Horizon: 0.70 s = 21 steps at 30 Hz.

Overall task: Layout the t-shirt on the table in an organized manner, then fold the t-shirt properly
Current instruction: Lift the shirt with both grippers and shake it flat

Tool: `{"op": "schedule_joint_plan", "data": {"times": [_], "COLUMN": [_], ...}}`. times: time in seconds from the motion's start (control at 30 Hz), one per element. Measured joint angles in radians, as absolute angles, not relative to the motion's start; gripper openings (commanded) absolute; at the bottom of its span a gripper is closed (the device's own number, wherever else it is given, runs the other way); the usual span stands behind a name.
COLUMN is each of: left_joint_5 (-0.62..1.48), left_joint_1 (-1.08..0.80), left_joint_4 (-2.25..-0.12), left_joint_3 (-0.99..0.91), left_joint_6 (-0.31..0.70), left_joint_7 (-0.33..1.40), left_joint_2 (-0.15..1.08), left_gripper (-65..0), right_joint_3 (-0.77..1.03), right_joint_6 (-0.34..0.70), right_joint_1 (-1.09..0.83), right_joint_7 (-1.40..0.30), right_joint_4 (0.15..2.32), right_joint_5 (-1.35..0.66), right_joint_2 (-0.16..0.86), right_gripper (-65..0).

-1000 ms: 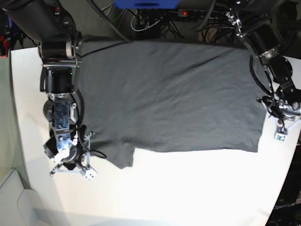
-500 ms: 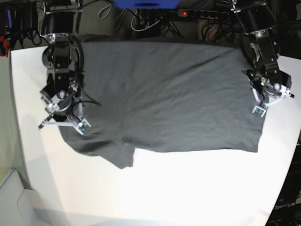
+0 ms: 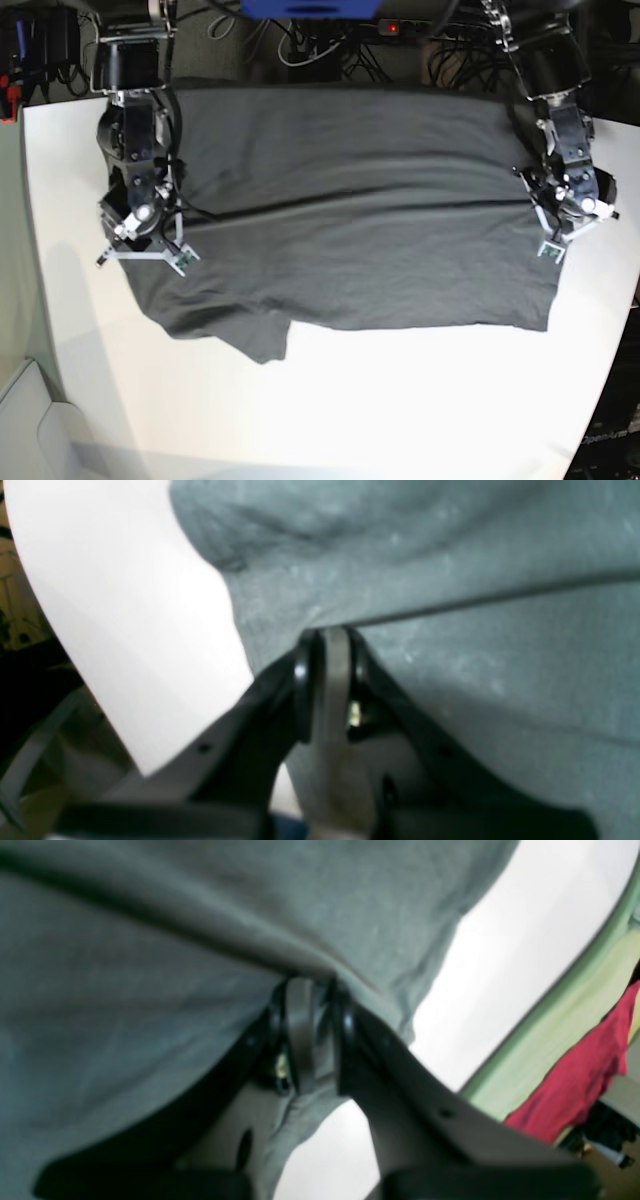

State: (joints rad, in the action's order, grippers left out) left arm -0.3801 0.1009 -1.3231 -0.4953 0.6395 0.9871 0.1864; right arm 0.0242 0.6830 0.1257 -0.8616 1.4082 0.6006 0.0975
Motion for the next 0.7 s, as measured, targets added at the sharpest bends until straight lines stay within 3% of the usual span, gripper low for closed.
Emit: {"op": "schedule_joint_plan", "data": {"times": [0.57,0.7], "left_joint_5": [-0.377,-0.362], "left_joint_1": [0.364,0.418], "left_joint_4": [-0.996,-0.909], "left_joint_3": [-0.493,-0.489], "left_joint_6": [0.625,0.527], "left_joint_7": [0.834,0.769], "left_joint_2": [0.204,0.202], "left_gripper": [-60.6,-60.6], "right_joint_3": [0.025,0.027], "right_joint_6": [0.676,0.676], "right_joint_1": [0.458,0.509], "right_joint_7": [-0.776,-0.697], "right_joint_4": [0.990,0.912], "right_joint_5": [0.616,0.617], "right_joint_2": [0.115,0.119], "right_gripper": [-58.6,-58.5]}}
